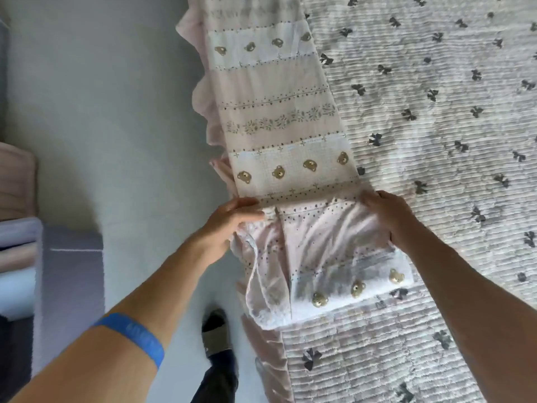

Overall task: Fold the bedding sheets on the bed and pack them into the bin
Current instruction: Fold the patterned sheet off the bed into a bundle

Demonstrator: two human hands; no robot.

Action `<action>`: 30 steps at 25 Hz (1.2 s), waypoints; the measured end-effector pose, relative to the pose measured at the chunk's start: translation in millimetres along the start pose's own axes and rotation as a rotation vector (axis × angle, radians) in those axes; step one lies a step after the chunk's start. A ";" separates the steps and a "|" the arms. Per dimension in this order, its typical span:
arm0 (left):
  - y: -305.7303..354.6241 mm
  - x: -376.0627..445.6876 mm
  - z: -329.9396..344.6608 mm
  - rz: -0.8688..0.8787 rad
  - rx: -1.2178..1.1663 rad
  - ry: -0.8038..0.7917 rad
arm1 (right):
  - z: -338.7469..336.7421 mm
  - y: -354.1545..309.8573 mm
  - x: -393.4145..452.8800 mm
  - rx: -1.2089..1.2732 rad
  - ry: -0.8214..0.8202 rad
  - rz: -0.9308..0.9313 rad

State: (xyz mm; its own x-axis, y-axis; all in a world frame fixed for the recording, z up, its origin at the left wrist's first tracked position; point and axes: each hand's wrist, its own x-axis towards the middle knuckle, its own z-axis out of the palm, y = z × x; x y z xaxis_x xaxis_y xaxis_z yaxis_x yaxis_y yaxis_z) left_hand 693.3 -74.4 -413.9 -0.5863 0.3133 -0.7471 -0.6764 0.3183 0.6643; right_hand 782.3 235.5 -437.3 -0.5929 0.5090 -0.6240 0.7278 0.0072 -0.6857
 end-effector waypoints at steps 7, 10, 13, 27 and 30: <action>-21.2 21.8 -27.1 -0.015 0.056 -0.147 | 16.9 2.9 5.0 -0.067 0.034 0.046; -9.4 28.7 -42.3 0.062 0.220 0.007 | 22.0 -6.8 4.3 -0.156 0.050 -0.010; -9.8 32.6 -44.2 0.051 -0.130 0.303 | 23.0 -7.4 -0.8 -0.249 0.108 -0.126; 17.5 24.7 5.6 0.135 0.568 0.396 | 16.4 -12.5 7.7 -0.274 0.099 -0.186; 10.3 25.0 -20.4 0.052 0.079 0.476 | 15.0 -6.4 10.7 -0.260 0.110 -0.192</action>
State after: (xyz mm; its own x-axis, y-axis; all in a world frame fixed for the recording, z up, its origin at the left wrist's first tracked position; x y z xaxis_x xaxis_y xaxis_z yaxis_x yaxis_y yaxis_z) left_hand 662.6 -81.5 -426.3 -0.7695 -0.1077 -0.6295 -0.6159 0.3854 0.6871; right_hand 766.1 227.9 -445.2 -0.6972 0.5670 -0.4387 0.6783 0.3236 -0.6597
